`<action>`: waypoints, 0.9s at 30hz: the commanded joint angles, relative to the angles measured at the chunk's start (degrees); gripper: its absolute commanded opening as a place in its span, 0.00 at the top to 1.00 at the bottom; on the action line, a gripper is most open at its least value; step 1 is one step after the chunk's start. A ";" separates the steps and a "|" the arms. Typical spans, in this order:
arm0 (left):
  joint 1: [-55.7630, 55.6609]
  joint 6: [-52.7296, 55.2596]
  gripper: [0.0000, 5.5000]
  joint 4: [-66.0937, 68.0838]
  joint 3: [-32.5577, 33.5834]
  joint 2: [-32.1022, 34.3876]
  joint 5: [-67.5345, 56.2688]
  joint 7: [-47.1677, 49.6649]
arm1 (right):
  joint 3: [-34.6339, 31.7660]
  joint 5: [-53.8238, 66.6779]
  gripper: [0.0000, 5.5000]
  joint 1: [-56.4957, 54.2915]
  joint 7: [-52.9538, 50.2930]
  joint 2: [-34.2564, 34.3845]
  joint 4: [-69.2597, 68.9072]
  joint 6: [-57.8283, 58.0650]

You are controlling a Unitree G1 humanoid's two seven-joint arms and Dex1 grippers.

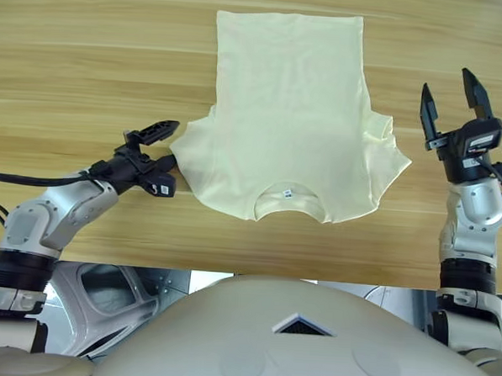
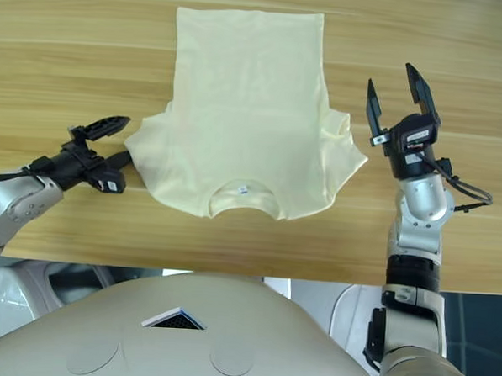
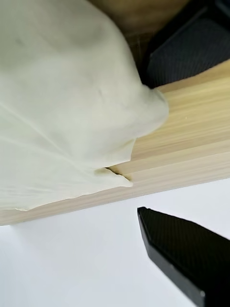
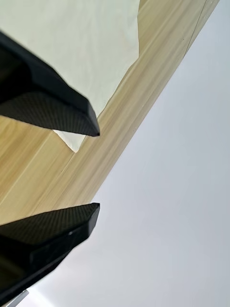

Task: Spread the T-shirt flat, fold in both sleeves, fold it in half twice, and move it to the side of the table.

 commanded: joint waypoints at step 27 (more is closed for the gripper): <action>0.66 4.58 1.00 4.28 -8.53 2.07 -0.32 0.15 | -2.51 0.69 0.53 2.82 0.21 -0.26 -4.01 2.23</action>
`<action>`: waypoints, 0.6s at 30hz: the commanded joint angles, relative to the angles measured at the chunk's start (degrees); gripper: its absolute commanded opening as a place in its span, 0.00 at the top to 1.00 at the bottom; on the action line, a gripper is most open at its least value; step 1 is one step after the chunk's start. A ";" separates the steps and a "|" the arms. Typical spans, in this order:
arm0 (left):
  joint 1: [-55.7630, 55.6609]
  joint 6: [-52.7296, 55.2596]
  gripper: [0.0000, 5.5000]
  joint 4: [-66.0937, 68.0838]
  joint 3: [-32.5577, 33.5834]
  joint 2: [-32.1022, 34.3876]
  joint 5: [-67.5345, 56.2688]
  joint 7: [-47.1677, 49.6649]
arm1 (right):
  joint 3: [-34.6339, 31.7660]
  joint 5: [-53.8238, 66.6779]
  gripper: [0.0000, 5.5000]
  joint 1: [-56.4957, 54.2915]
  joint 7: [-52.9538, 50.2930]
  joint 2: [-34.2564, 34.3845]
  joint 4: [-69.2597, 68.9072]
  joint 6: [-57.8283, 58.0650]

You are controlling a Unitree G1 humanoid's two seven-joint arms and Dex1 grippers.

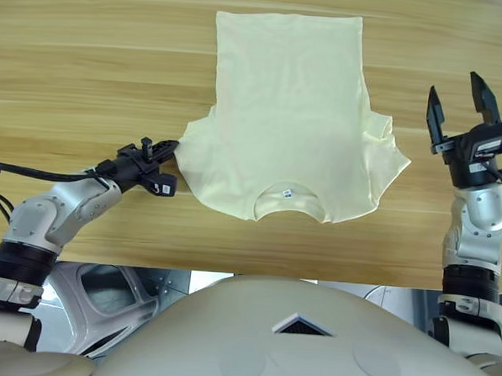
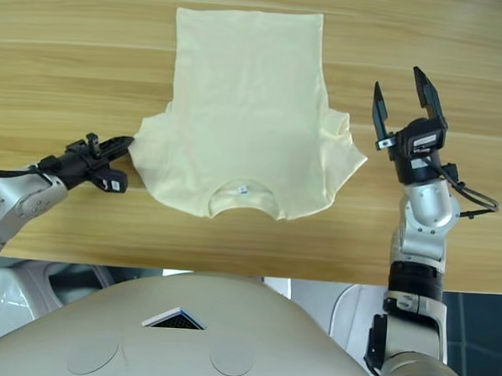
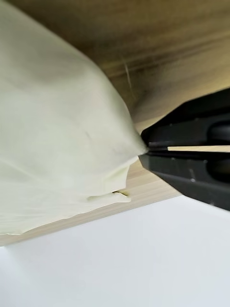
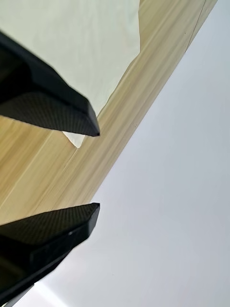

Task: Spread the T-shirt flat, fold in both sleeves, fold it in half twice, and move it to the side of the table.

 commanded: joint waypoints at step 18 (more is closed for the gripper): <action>2.09 -6.16 1.00 2.57 -3.48 -10.34 -6.22 12.08 | -0.70 0.35 0.53 0.20 0.49 -0.17 0.07 0.74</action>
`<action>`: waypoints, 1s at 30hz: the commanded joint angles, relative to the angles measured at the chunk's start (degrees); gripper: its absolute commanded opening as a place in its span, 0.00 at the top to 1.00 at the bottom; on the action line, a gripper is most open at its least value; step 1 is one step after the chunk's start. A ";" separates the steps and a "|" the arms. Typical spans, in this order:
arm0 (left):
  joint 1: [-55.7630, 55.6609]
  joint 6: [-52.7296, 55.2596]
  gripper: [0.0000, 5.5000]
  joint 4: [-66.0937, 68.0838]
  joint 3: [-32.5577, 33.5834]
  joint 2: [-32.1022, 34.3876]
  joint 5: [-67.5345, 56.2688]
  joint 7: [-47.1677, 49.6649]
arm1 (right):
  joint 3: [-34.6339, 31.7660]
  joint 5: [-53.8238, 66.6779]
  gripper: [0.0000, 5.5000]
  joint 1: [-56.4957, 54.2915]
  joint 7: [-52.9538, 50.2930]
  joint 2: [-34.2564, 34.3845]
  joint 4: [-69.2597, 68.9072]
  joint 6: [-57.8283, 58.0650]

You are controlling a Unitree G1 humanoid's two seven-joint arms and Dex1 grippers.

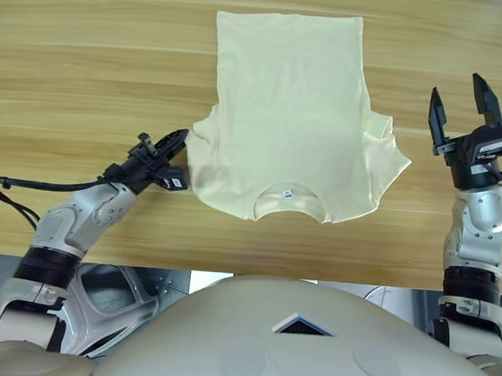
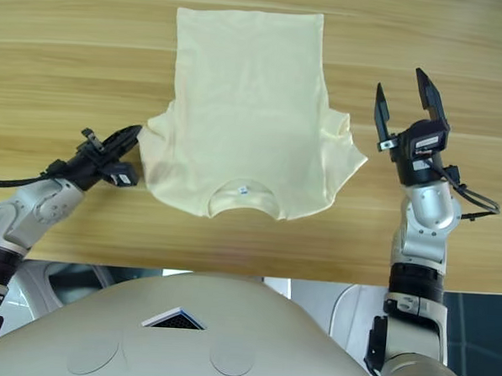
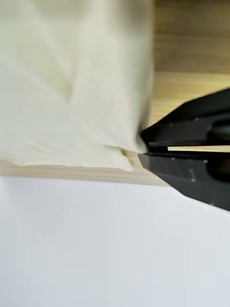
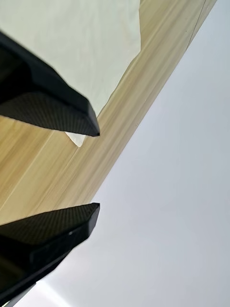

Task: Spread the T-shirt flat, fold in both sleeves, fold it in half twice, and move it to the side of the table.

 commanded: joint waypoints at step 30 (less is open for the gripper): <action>-1.45 -8.80 0.59 7.35 -14.17 -5.30 -2.18 -8.14 | 1.10 -0.52 0.53 -0.71 0.49 0.48 1.40 -0.03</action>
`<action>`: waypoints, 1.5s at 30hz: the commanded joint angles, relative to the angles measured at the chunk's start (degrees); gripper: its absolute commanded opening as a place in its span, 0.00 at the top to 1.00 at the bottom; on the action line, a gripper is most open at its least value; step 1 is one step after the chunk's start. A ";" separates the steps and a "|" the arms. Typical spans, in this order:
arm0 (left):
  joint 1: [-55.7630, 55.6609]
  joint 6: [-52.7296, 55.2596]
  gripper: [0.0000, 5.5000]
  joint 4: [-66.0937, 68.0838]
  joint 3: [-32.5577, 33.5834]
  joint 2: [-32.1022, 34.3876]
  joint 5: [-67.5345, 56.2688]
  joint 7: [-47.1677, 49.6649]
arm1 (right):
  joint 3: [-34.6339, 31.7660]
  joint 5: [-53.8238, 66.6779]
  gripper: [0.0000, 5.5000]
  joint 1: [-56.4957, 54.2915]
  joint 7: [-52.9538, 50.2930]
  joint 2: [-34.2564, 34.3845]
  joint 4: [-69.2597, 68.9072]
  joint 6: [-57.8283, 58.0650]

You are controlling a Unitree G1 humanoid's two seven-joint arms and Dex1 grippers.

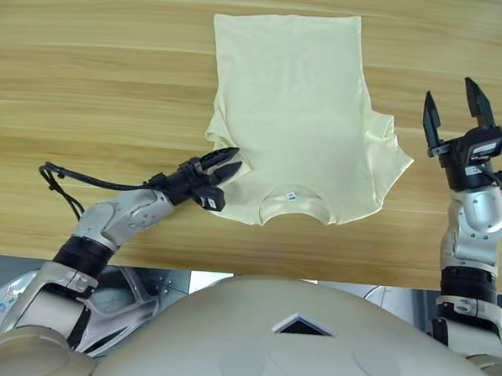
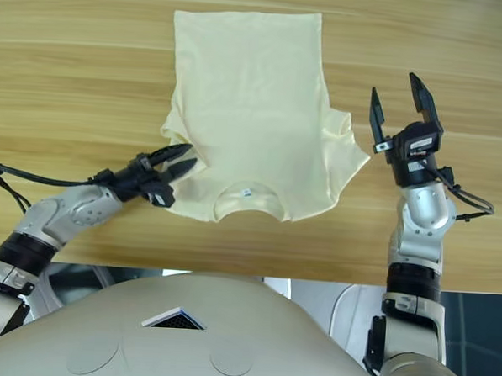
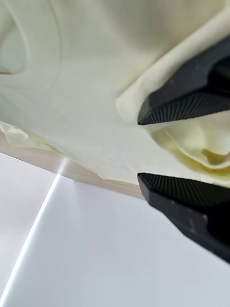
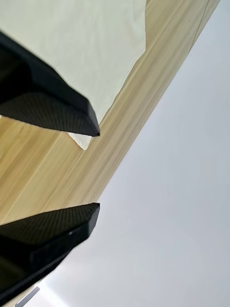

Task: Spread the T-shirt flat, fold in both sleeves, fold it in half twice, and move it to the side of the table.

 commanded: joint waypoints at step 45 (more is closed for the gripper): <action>-3.46 14.85 0.44 0.53 9.24 -7.53 -3.10 -3.44 | 0.94 -0.62 0.53 -0.91 0.08 1.47 1.55 -0.65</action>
